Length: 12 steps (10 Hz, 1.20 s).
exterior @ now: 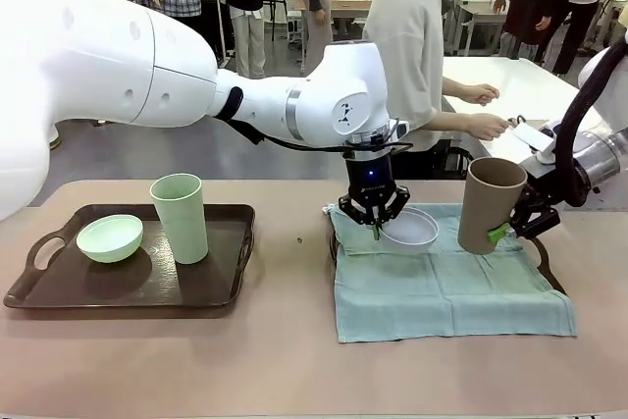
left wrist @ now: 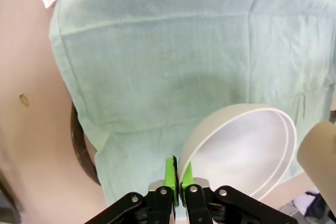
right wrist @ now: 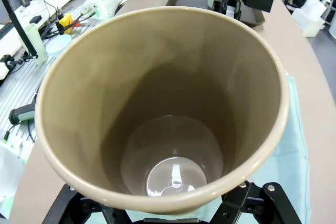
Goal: Set up a tray with a mat and arrange the tableware.
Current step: Place the Picnic Bowl and Reusable plastic cup back onto the Handle tray in front of the human's position.
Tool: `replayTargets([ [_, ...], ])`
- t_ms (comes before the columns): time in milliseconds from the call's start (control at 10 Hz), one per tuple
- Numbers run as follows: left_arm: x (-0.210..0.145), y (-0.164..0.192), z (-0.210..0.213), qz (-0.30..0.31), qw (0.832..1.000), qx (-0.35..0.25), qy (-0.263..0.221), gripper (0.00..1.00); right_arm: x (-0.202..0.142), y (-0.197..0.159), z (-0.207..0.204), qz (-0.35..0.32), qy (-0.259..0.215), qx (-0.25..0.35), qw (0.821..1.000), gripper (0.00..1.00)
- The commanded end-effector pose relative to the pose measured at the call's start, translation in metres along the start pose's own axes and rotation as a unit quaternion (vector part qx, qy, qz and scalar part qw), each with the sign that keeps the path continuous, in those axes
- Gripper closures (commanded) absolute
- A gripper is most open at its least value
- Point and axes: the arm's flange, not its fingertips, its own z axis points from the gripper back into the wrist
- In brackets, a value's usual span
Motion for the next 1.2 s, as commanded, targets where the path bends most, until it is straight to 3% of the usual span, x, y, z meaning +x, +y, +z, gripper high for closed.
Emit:
replayTargets([
  [0,-0.004,0.0,-0.001,-0.009,1.0,0.001,-0.026,0.96,-0.01,-0.002,-0.008,0.017,-0.007,-0.008,1.0,0.19],
  [400,0.004,0.001,-0.017,-0.014,0.998,0.031,-0.053,0.96,-0.027,-0.008,-0.017,0.017,-0.017,-0.009,1.0,0.19],
  [900,0.008,0.0,-0.027,-0.023,0.998,0.041,-0.044,0.96,-0.036,-0.012,-0.021,0.008,-0.017,-0.007,1.0,0.19],
  [1000,0.007,0.001,-0.027,-0.026,0.998,0.046,-0.046,0.36,-0.036,-0.012,-0.02,0.006,-0.015,-0.007,1.0,0.0],
  [1100,0.006,0.001,-0.026,-0.027,0.997,0.055,-0.047,0.36,-0.036,-0.012,-0.021,0.005,-0.016,-0.006,1.0,0.0],
])
